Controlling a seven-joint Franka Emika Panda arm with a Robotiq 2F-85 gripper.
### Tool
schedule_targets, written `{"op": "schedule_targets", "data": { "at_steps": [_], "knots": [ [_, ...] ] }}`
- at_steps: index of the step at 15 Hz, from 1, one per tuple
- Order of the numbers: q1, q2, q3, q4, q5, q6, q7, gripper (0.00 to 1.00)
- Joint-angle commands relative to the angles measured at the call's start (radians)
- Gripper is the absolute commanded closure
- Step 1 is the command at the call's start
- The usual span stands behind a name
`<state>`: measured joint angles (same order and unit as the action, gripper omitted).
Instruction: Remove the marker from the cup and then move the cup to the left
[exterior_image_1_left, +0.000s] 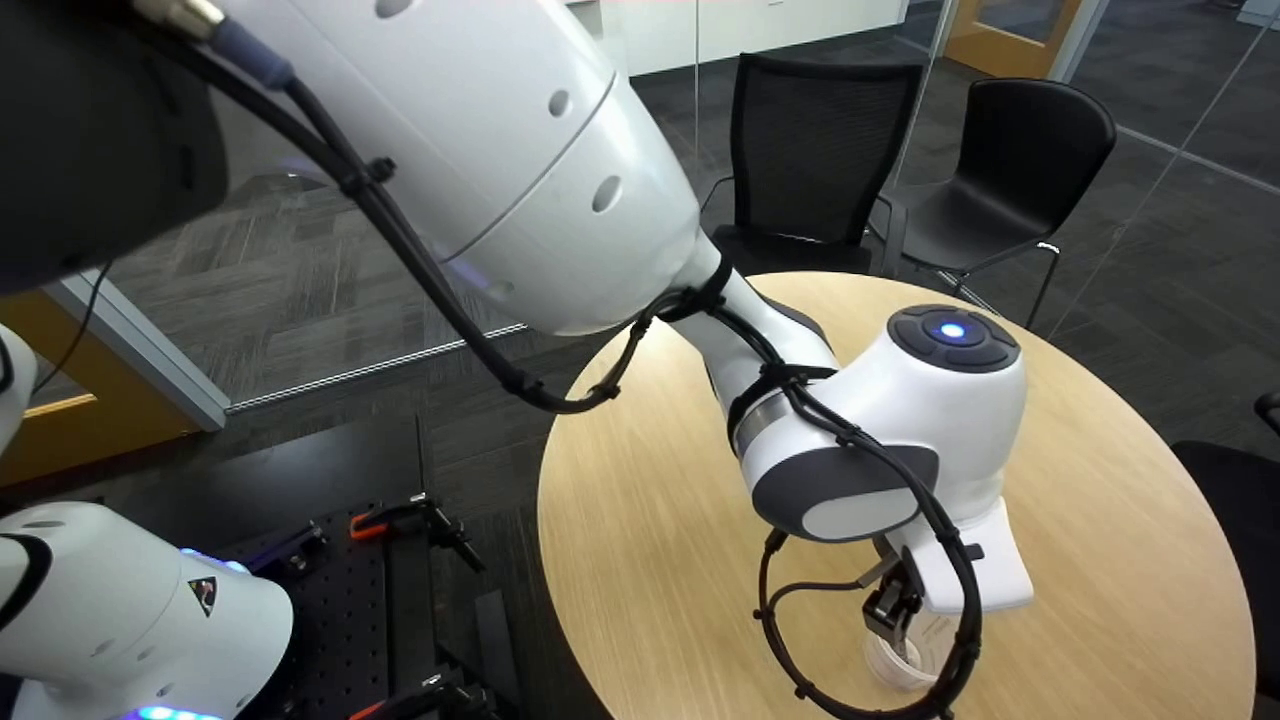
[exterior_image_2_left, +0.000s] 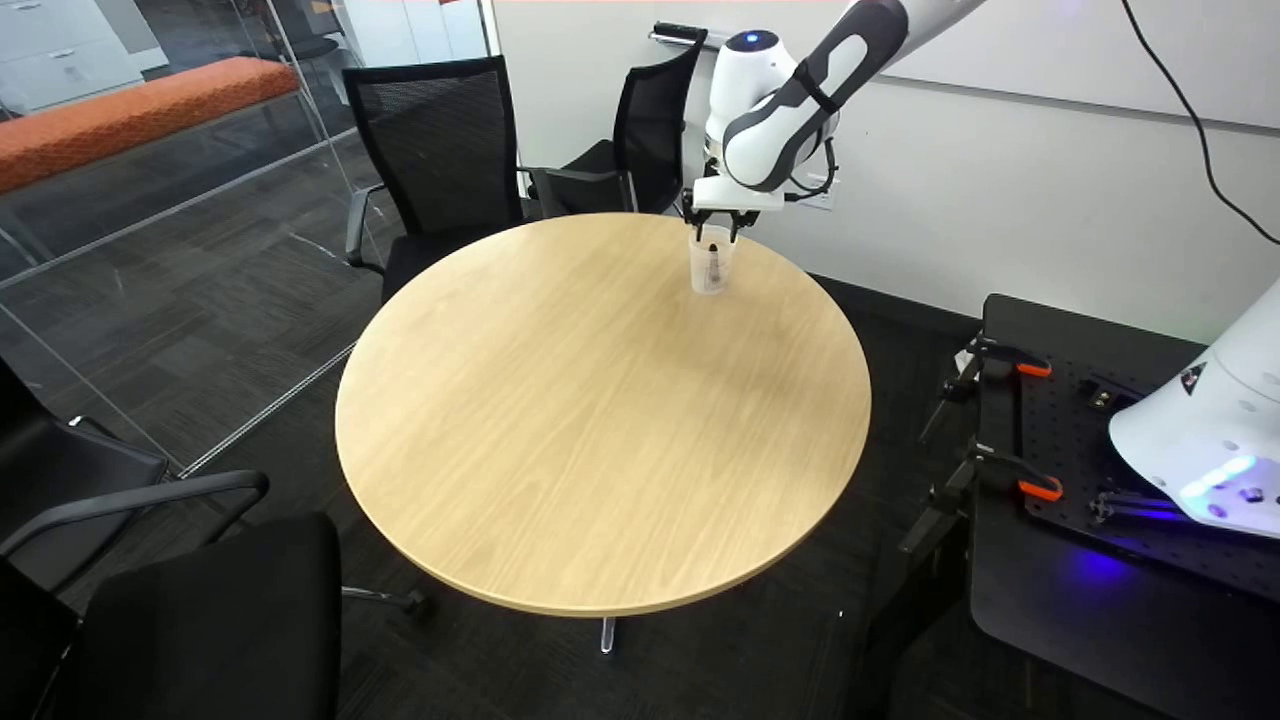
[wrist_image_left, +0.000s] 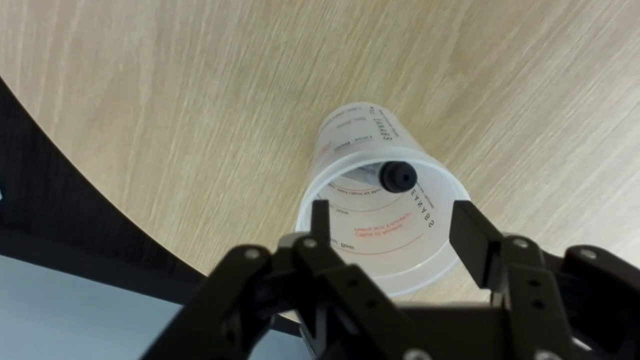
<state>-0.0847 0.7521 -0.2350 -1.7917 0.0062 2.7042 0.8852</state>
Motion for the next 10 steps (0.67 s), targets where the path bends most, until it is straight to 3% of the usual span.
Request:
{"op": "schedule_targets", "data": {
  "at_steps": [1, 6, 10],
  "knots": [
    [-0.016, 0.023, 0.016, 0.052, 0.053, -0.035, -0.063, 0.39],
    [-0.050, 0.030, 0.058, 0.074, 0.132, -0.054, -0.145, 0.39],
    [-0.052, 0.031, 0.054, 0.079, 0.170, -0.071, -0.166, 0.42]
  ]
}}
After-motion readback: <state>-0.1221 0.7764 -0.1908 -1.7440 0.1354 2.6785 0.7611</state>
